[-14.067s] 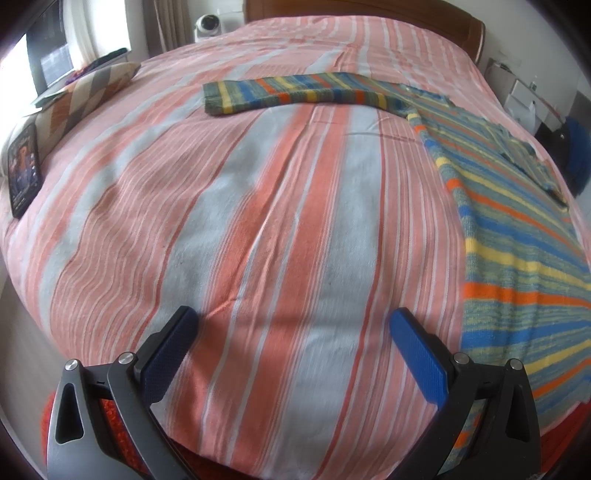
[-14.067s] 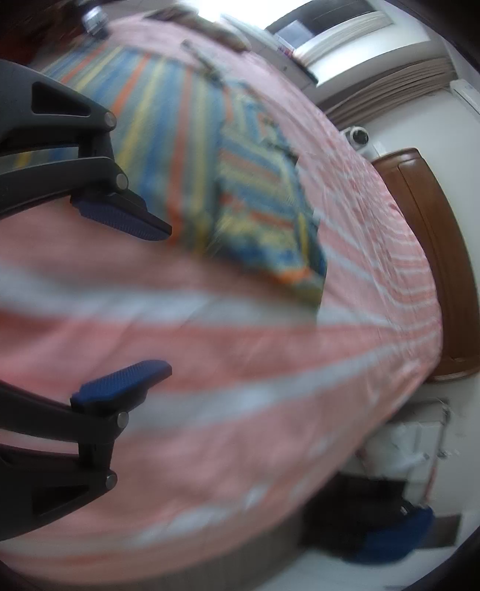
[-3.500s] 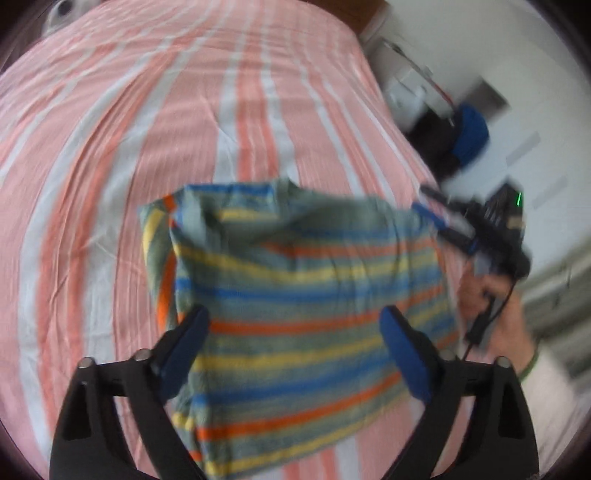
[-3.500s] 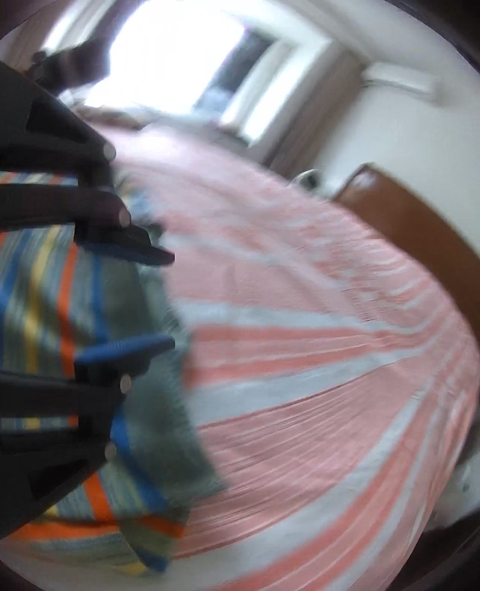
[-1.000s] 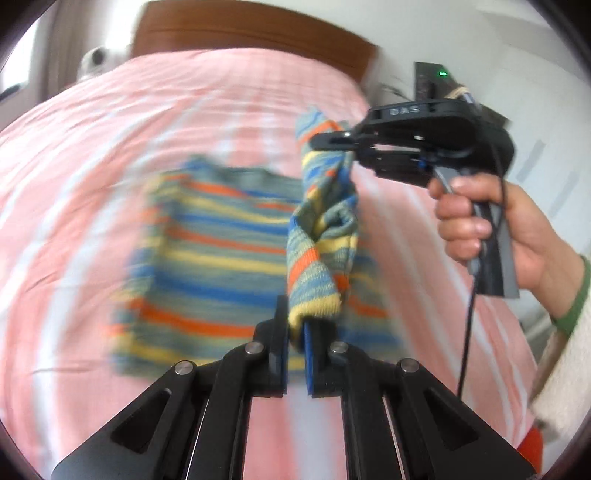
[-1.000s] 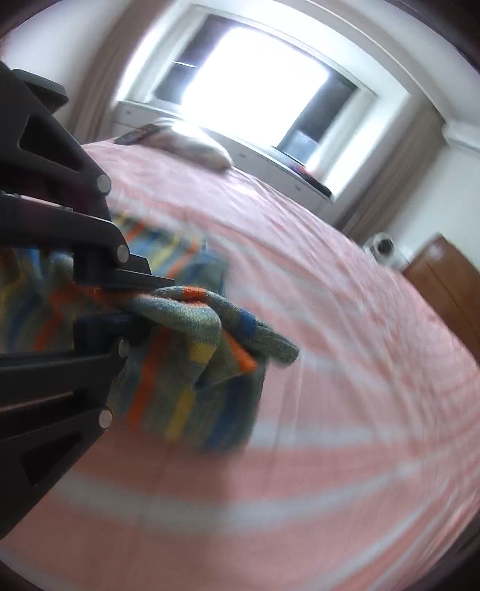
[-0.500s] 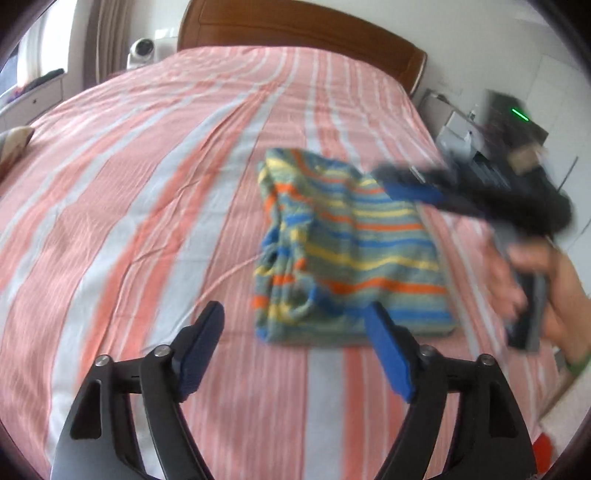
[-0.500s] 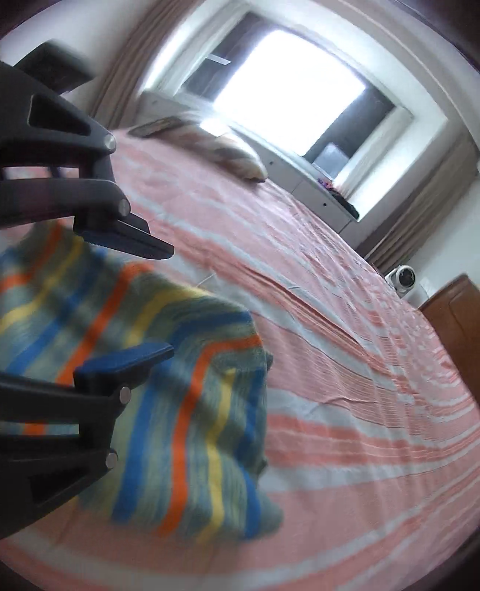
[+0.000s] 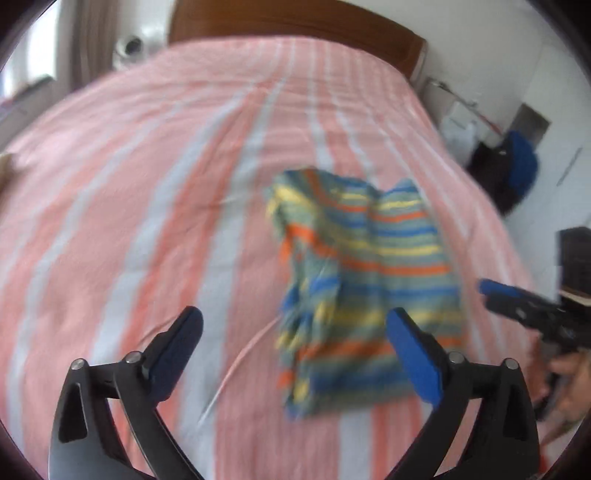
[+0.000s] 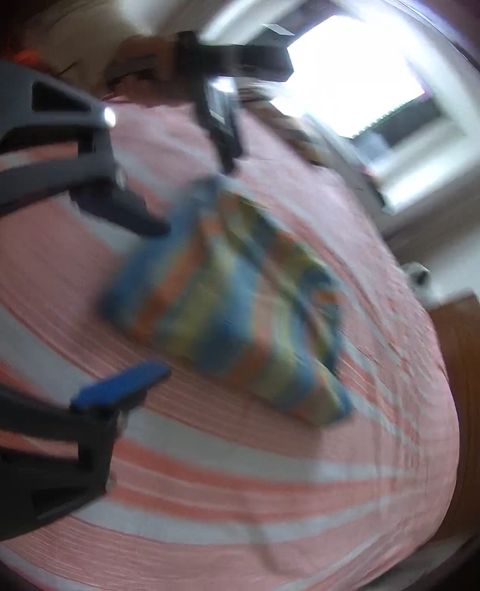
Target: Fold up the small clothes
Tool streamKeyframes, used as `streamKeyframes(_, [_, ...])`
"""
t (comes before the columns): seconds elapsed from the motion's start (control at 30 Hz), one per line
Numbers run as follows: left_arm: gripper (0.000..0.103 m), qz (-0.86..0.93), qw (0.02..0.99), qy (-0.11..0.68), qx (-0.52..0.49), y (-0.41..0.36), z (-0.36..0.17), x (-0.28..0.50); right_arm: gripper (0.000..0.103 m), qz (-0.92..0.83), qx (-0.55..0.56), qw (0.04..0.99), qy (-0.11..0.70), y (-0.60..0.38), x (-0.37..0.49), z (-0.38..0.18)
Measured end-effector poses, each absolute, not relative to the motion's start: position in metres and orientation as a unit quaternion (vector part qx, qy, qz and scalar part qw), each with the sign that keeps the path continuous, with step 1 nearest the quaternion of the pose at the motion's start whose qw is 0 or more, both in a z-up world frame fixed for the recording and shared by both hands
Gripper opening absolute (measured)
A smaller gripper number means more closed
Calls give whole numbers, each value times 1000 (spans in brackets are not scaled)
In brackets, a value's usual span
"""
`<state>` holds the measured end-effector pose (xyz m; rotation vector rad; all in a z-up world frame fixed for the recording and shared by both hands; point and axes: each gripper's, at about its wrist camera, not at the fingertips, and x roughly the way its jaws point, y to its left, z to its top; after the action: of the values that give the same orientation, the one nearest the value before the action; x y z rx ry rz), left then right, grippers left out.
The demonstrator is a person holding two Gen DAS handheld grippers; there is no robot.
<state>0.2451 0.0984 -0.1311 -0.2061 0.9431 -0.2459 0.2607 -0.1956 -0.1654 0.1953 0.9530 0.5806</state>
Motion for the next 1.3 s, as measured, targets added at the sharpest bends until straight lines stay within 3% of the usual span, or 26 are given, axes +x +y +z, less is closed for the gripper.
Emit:
streamKeyframes(0.17, [99, -107, 829, 538, -109, 92, -185, 312, 73, 251, 189, 812, 493, -198, 328, -203])
streamKeyframes(0.2, [88, -105, 838, 526, -102, 88, -183, 312, 64, 237, 189, 809, 504, -191, 339, -216])
streamKeyframes(0.23, [69, -115, 840, 521, -96, 81, -181, 311, 48, 235, 180, 811, 504, -183, 342, -220])
streamKeyframes(0.27, [18, -135, 836, 523, -91, 73, -180, 310, 41, 229, 158, 819, 502, -172, 343, -219])
streamKeyframes(0.3, [16, -149, 829, 531, -91, 66, -181, 308, 30, 217, 118, 833, 496, -160, 339, -215])
streamKeyframes(0.33, [15, -132, 838, 524, -76, 60, -178, 306, 25, 198, 60, 853, 480, -143, 331, -206])
streamKeyframes(0.43, [14, -128, 854, 499, -71, 57, -160, 297, 22, 166, -56, 892, 416, -110, 300, -180])
streamKeyframes(0.53, [14, -138, 868, 467, -95, 70, -123, 279, 21, 175, -70, 909, 371, -104, 281, -149])
streamKeyframes(0.67, [19, -138, 881, 444, -89, 80, -94, 263, 21, 193, -51, 919, 340, -98, 266, -114])
streamKeyframes(0.73, [42, -115, 878, 459, -77, 83, -104, 264, 22, 199, -32, 918, 342, -101, 265, -107])
streamKeyframes(0.77, [65, -95, 876, 467, -69, 86, -110, 263, 24, 201, -21, 913, 353, -97, 272, -111])
streamKeyframes(0.8, [71, -70, 878, 470, -61, 90, -116, 257, 34, 202, -9, 904, 376, -97, 278, -119])
streamKeyframes(0.83, [71, -43, 886, 460, -49, 95, -118, 241, 61, 194, 5, 896, 399, -105, 280, -129])
streamKeyframes(0.9, [78, -4, 903, 429, -16, 97, -112, 206, 97, 172, 15, 896, 408, -125, 273, -136])
streamKeyframes(1.0, [103, 51, 930, 364, 32, 88, -94, 155, 99, 135, -28, 905, 402, -154, 237, -136])
streamKeyframes(1.1, [103, 82, 949, 302, 36, 74, -70, 103, 99, 97, -74, 913, 389, -168, 189, -119])
streamKeyframes(1.3, [103, 93, 937, 337, 25, 54, -41, 48, 103, 85, -59, 925, 366, -180, 84, -63])
